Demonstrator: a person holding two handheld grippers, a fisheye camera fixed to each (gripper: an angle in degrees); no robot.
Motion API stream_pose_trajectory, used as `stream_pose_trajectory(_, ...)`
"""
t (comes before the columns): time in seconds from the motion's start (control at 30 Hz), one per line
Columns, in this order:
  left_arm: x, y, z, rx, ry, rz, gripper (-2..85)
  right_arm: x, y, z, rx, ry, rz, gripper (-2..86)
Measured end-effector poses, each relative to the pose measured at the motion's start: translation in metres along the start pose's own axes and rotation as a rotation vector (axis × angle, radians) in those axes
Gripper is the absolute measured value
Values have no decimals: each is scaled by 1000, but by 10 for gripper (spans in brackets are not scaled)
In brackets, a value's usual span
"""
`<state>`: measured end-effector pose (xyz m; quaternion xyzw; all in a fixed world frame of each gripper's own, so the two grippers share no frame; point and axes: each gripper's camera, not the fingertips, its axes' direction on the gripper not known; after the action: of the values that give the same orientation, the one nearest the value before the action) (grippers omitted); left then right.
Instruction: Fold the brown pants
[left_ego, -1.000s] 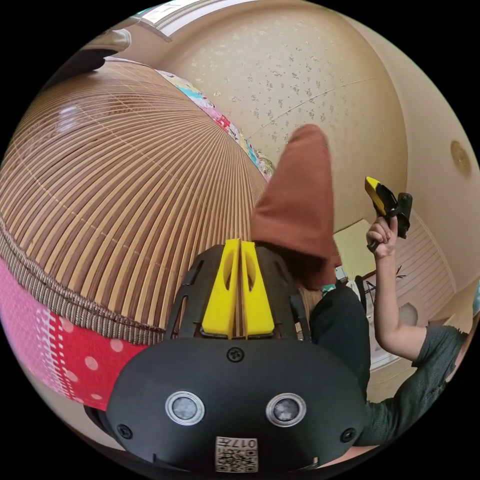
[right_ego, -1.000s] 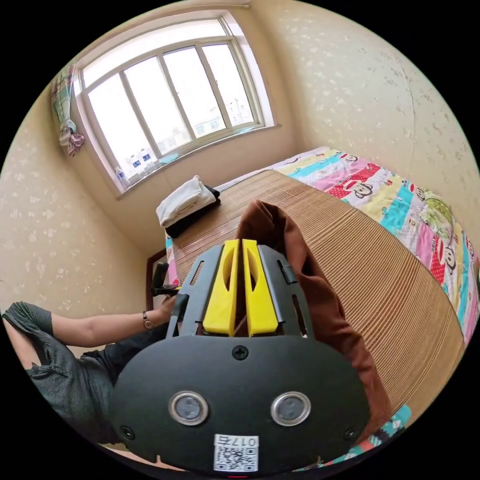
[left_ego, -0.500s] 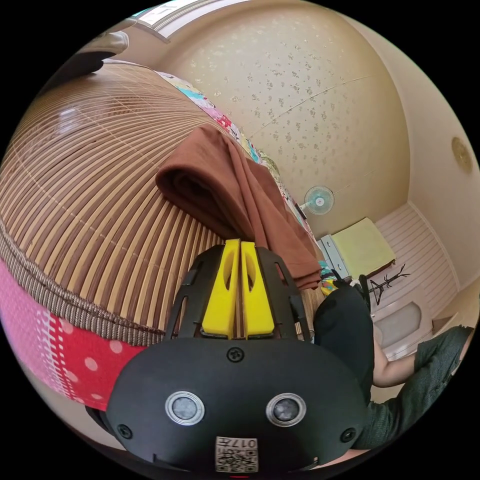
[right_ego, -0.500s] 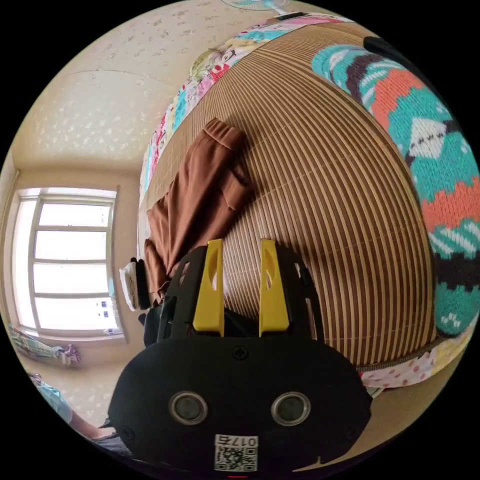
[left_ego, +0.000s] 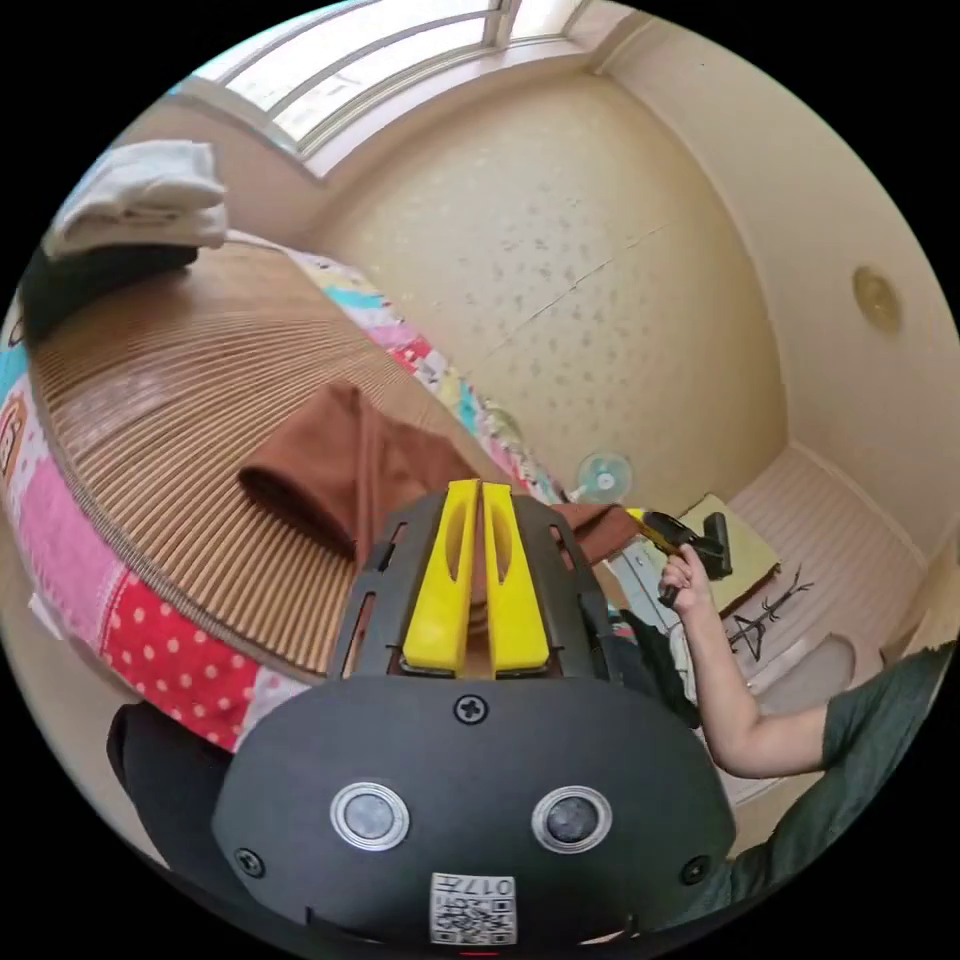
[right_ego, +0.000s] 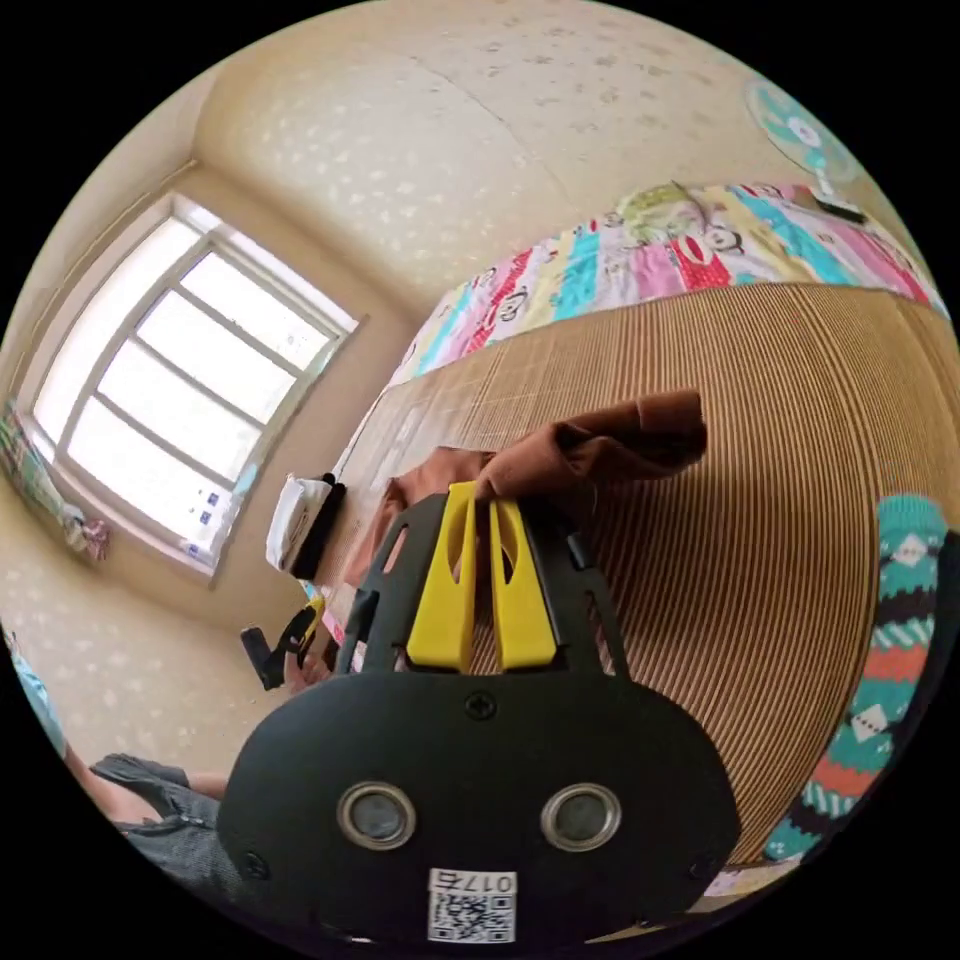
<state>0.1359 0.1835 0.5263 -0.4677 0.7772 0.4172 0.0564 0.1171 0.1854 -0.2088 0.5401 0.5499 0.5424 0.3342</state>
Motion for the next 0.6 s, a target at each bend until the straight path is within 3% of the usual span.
stream_pose_trajectory(0.1,68,-38,21,-123,223,116,110,-160,15,-26,-19,-23,-388,10)
stream_pose_trajectory(0.2,138,-69,38,-219,234,279,207,-305,74,-57,-27,-79,-823,10)
stream_pose_trajectory(0.27,171,-77,39,-254,267,383,191,-366,116,-74,-40,-69,-1020,10)
stream_pose_trajectory(0.3,190,-77,34,-283,396,475,154,-393,139,-84,-38,-46,-1090,10)
stream_pose_trajectory(0.47,193,-64,-34,-104,499,432,20,-399,165,-117,5,116,-1033,10)
stream_pose_trajectory(0.6,170,-73,-100,48,323,261,-3,-344,137,-160,52,194,-825,12)
